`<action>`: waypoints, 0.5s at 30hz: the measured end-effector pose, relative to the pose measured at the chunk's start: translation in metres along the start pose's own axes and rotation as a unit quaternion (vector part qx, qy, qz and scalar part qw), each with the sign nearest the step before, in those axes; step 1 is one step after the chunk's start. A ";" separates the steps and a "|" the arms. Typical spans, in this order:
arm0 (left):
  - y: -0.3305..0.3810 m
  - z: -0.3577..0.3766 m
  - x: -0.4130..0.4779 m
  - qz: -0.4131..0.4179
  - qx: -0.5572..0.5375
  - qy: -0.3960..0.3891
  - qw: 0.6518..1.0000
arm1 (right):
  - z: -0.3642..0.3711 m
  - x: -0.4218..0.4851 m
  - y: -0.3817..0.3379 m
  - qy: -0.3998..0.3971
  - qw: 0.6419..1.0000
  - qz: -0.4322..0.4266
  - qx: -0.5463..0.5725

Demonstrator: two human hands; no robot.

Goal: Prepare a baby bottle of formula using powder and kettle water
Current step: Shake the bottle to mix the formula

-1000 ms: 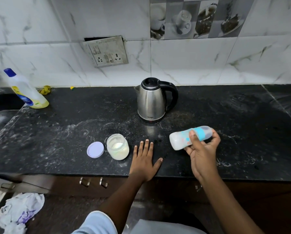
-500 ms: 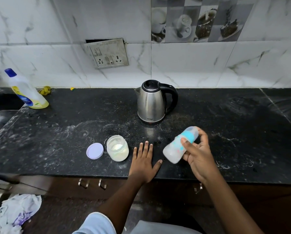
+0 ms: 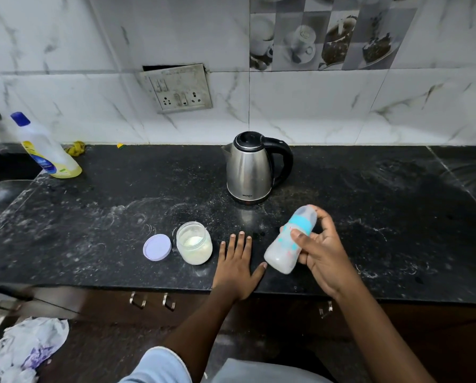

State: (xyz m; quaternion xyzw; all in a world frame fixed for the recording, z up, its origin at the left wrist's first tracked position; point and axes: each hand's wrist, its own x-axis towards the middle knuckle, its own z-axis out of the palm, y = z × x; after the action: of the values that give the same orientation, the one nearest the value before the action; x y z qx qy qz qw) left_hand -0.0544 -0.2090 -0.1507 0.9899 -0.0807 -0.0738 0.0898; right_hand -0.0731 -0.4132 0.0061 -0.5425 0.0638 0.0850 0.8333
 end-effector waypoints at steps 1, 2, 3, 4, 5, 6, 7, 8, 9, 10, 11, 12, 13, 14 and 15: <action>0.000 0.000 0.000 0.001 0.000 -0.004 1.000 | 0.001 -0.001 0.001 -0.018 1.000 0.006 -0.015; 0.000 0.000 0.000 0.001 0.000 -0.004 1.000 | 0.002 -0.001 0.000 -0.023 1.000 0.006 -0.017; 0.000 -0.001 0.000 -0.001 0.000 -0.002 1.000 | 0.003 0.000 0.000 -0.015 1.000 0.000 -0.007; 0.001 -0.001 0.000 -0.002 -0.002 0.002 1.000 | 0.004 0.001 -0.002 0.002 1.000 -0.009 0.010; 0.002 -0.002 -0.001 -0.004 -0.004 0.005 1.000 | 0.004 0.003 -0.004 0.024 0.999 -0.018 0.028; 0.002 -0.002 -0.001 -0.004 -0.007 0.007 1.000 | 0.004 0.005 -0.006 0.046 0.998 -0.025 0.045; 0.003 -0.002 -0.001 -0.004 -0.009 0.009 1.000 | 0.003 0.007 -0.008 0.063 0.996 -0.029 0.060; 0.003 -0.002 -0.002 -0.004 -0.010 0.009 1.000 | 0.002 0.008 -0.009 0.070 0.995 -0.028 0.066; 0.003 -0.002 -0.001 -0.004 -0.010 0.008 1.000 | 0.000 0.008 -0.009 0.064 0.996 -0.023 0.058; 0.002 -0.002 -0.001 -0.004 -0.008 0.005 1.000 | -0.001 0.007 -0.009 0.042 0.998 -0.011 0.036; 0.001 -0.002 -0.001 -0.002 -0.004 0.000 1.000 | -0.002 0.006 -0.009 0.008 1.000 0.006 0.002; 0.000 -0.002 -0.001 0.001 0.000 -0.006 1.000 | -0.003 0.004 -0.008 -0.029 0.999 0.025 -0.035; 0.000 -0.002 -0.001 0.005 0.004 -0.010 1.000 | -0.002 0.002 -0.008 -0.059 0.995 0.040 -0.068; -0.001 -0.002 -0.001 0.009 0.007 -0.011 1.000 | -0.002 0.001 -0.007 -0.074 0.992 0.047 -0.090; -0.001 -0.002 -0.001 0.009 0.007 -0.010 1.000 | -0.002 0.000 -0.006 -0.073 0.992 0.045 -0.093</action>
State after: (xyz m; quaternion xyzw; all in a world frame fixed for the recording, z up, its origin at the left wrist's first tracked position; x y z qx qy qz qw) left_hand -0.0547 -0.2077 -0.1487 0.9891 -0.0905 -0.0819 0.0824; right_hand -0.0715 -0.4171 0.0111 -0.6065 0.0194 0.1676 0.7770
